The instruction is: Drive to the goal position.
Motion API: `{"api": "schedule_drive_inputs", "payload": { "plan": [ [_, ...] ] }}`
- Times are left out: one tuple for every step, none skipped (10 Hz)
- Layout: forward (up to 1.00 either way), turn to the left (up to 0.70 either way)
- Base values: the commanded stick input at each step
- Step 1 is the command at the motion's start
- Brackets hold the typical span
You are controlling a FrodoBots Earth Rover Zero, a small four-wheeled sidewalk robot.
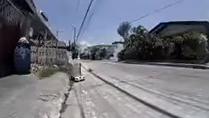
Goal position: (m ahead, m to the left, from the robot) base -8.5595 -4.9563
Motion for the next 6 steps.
{"api": "schedule_drive_inputs", "payload": {
  "plan": [
    [0.0, -0.7],
    [0.0, -0.7],
    [0.0, -0.7],
    [0.0, -0.7],
    [0.0, -0.7],
    [0.0, -0.7]
  ]
}}
